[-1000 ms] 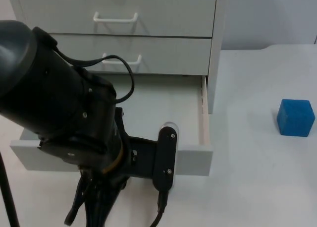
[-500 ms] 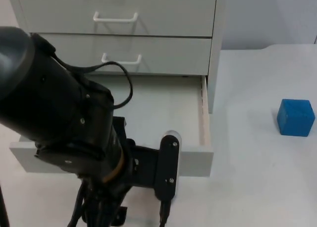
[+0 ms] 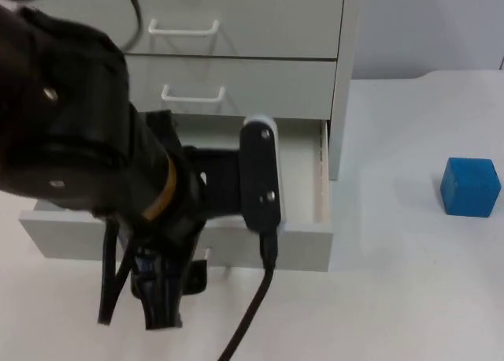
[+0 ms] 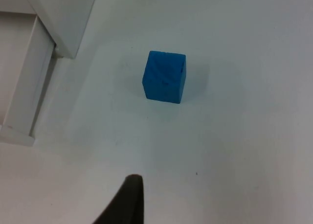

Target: Open the drawer with the left hand, place the block into the drawer with the right hand, then close the drawer with the left hand.

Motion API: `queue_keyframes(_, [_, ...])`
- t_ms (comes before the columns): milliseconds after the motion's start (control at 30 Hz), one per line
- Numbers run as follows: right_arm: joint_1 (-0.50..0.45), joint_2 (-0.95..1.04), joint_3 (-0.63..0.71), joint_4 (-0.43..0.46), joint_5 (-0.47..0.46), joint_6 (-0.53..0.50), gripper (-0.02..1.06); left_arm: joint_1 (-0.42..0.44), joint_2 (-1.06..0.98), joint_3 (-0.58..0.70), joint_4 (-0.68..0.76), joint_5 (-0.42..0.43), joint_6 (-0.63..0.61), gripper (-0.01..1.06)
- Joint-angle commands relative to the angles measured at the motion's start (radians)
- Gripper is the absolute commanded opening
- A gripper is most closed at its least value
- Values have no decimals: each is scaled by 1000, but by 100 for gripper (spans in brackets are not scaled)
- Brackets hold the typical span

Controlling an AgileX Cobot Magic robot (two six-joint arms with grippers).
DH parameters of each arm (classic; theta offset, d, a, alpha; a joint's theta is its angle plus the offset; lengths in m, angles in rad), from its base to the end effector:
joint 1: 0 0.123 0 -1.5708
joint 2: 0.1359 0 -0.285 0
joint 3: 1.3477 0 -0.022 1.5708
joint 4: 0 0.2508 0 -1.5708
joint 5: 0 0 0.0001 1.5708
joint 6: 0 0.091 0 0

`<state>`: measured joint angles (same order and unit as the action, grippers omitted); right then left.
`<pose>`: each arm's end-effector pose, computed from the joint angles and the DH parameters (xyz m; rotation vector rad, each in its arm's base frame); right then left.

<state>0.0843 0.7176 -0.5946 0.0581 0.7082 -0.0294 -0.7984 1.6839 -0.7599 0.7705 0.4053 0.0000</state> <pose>0.1302 0.0145 0.2892 -0.0997 2.3130 0.0940 0.2213 -0.1912 0.1484 1.7906 1.9911 0.3538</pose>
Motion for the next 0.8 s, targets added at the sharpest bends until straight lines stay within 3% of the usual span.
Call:
queue_keyframes(0, [-8, 0, 1, 0, -18, -9, 105, -4, -49, -2, -77, 8, 0, 70])
queue_keyframes(433, [-8, 0, 1, -1, -16, -9, 105, 22, -356, -2, -361, 57, 0, 70])
queue_keyframes(567, [-8, 0, 1, 1, -14, -9, 105, 183, -472, -2, -490, 63, 0, 70])
queue_keyframes(600, [-8, 0, 1, 1, -14, -9, 105, 183, -472, -2, -490, 63, 0, 70])
queue_keyframes(733, [-6, 0, 1, 6, -14, -9, 105, 395, -549, -2, -620, 87, 0, 70])
queue_keyframes(767, [-6, 0, 1, 6, -14, -9, 105, 395, -549, -2, -620, 87, 0, 70])
